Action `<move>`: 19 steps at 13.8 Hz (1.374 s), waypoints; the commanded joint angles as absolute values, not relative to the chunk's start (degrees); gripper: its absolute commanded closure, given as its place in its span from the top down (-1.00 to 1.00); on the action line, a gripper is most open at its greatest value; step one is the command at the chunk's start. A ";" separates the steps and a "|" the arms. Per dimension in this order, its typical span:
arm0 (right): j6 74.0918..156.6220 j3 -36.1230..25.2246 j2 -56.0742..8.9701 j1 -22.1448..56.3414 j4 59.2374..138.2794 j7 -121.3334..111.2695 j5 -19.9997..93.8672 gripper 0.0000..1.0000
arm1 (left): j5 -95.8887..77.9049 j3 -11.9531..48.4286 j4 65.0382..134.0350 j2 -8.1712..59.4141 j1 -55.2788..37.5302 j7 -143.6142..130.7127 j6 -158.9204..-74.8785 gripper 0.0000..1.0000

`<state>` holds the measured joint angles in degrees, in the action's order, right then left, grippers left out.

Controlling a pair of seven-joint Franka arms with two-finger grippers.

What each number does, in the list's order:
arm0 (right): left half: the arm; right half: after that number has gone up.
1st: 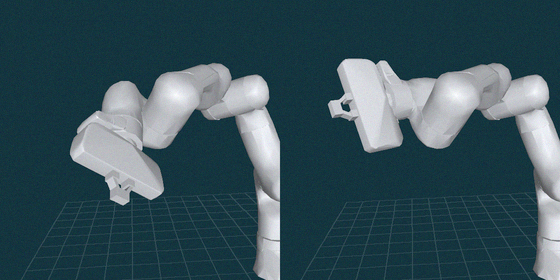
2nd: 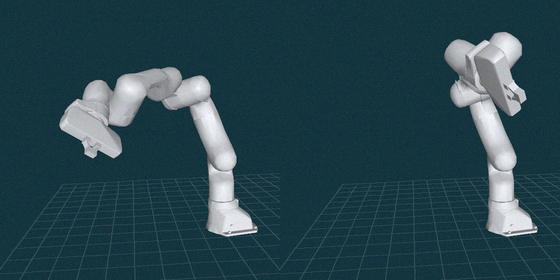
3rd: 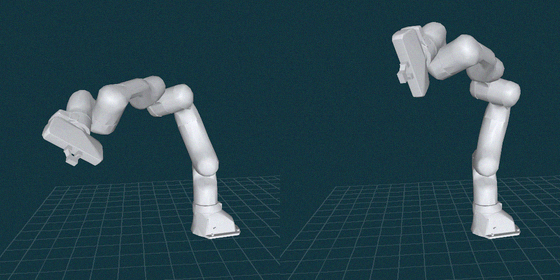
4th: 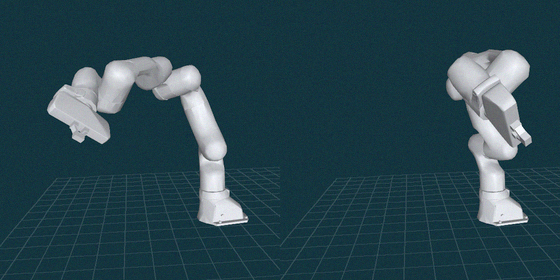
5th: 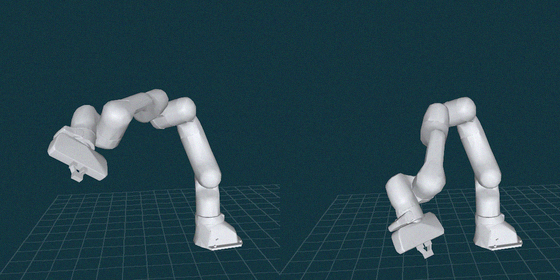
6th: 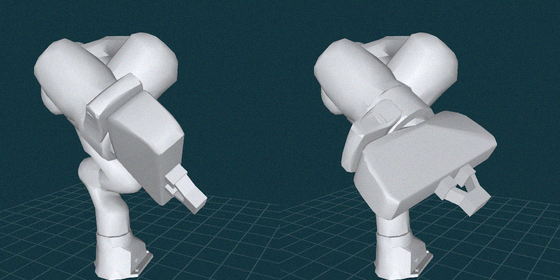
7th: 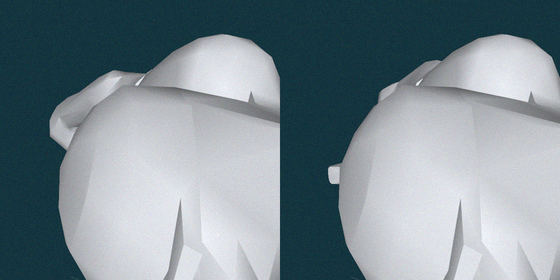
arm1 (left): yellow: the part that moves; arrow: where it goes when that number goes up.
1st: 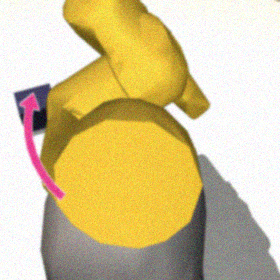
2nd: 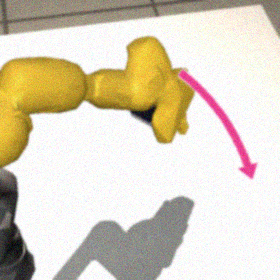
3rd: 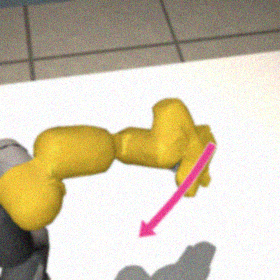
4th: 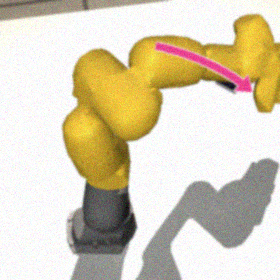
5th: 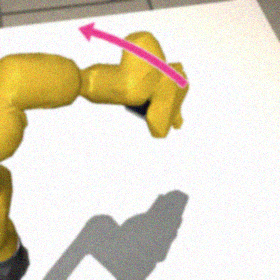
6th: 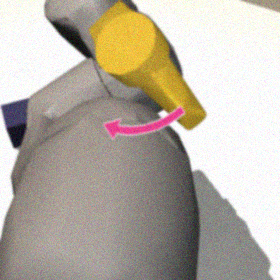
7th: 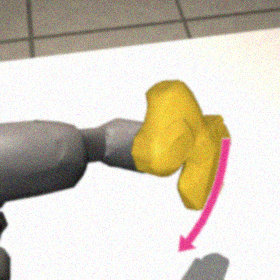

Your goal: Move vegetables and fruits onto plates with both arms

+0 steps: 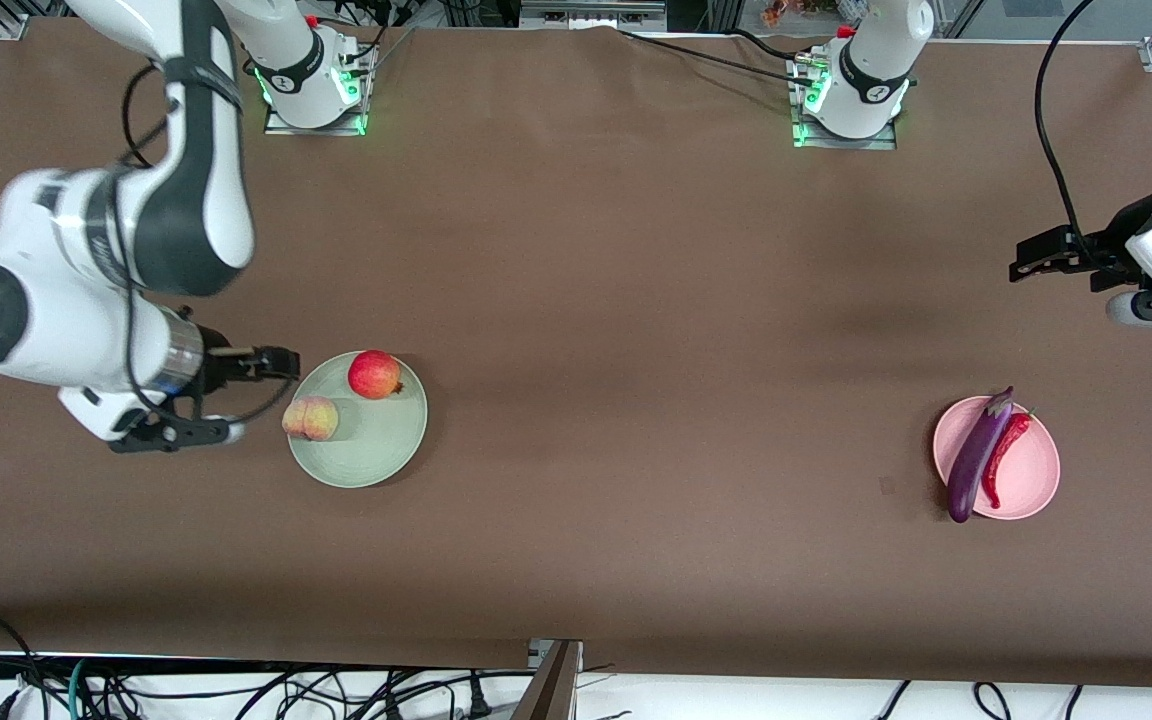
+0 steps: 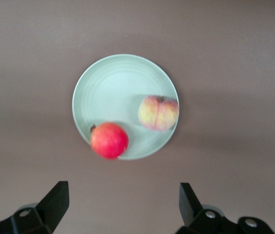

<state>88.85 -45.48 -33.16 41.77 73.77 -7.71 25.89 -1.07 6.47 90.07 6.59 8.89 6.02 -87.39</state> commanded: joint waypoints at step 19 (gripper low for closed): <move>80.42 5.10 -2.28 1.66 87.99 -3.70 -3.25 1.00 | 2.81 -0.36 93.78 3.08 -1.67 -2.20 -90.70 1.00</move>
